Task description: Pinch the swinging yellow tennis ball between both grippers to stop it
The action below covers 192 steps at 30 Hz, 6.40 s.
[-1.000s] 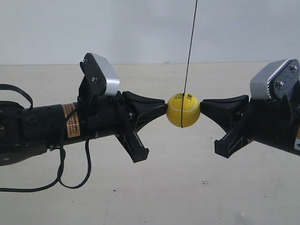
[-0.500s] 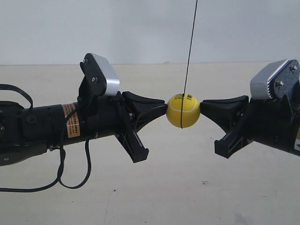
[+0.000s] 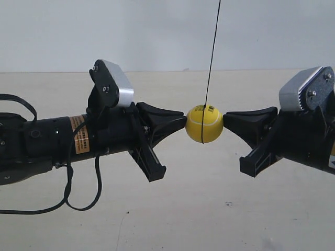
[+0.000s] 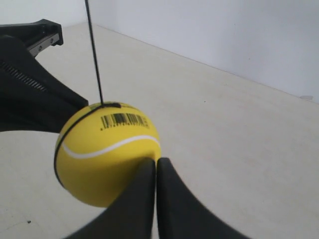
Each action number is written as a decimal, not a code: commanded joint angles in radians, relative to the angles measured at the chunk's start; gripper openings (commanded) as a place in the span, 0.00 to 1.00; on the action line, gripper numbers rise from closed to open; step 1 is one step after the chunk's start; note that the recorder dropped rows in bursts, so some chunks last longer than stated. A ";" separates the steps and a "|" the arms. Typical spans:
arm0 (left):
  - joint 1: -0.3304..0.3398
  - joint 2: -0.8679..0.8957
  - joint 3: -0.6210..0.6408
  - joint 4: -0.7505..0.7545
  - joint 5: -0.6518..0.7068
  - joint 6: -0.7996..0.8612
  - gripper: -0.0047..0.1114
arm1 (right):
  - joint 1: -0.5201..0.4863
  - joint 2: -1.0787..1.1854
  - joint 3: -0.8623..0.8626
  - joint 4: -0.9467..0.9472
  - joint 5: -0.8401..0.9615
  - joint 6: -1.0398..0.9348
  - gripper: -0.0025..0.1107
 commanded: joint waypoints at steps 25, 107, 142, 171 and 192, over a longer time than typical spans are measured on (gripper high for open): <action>-0.003 0.001 -0.003 -0.060 0.081 0.020 0.08 | 0.003 0.002 -0.005 0.073 0.050 -0.063 0.02; -0.003 -0.273 0.044 -0.040 0.348 -0.035 0.08 | 0.001 -0.384 0.097 0.120 0.179 0.023 0.02; -0.003 -1.528 0.399 -0.181 0.441 -0.140 0.08 | 0.001 -1.155 0.207 0.208 0.556 0.225 0.02; -0.003 -1.546 0.415 -0.208 0.428 -0.140 0.08 | 0.001 -1.155 0.207 0.208 0.556 0.225 0.02; 0.607 -1.717 0.417 -0.758 0.867 0.039 0.08 | 0.001 -1.155 0.207 0.208 0.569 0.225 0.02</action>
